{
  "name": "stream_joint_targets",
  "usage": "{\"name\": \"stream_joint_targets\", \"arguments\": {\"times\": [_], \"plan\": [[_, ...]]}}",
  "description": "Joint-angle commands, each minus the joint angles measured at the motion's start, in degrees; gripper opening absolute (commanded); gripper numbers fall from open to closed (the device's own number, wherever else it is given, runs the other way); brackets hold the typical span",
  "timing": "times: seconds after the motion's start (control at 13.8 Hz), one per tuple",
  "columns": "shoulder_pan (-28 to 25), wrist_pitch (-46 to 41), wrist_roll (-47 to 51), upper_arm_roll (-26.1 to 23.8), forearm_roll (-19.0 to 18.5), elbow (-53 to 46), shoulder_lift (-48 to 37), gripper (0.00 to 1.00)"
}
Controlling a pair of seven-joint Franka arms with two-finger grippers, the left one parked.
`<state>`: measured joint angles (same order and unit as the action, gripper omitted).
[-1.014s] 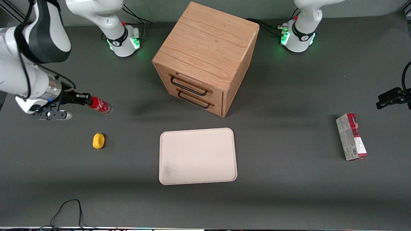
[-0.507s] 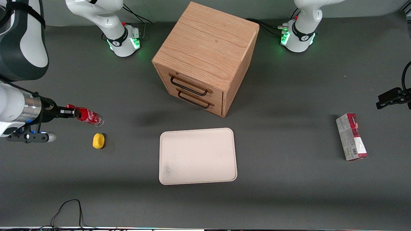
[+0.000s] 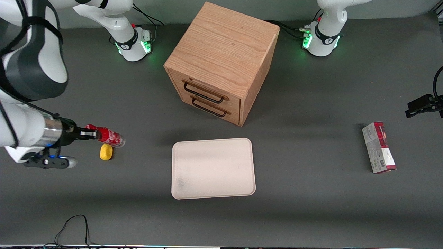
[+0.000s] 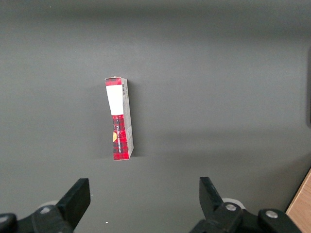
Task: Place coke bottle on tray
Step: 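Lift the bottle and carry it over the cream tray, then lower the bottle upright onto the tray and open the right gripper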
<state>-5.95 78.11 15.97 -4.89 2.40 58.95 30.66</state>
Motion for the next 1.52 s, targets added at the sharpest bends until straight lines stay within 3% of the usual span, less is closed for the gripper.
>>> {"name": "stream_joint_targets", "arguments": {"times": [0.0, 0.58, 1.45], "plan": [[-3.0, 1.8, 4.9, -0.6, 0.0, -4.6, 3.8, 0.00], [-10.5, 16.0, 13.6, -0.9, 0.1, -6.8, 12.9, 0.00], [-11.5, 31.0, 17.4, -2.5, -0.2, -7.2, 22.5, 0.00]]}}
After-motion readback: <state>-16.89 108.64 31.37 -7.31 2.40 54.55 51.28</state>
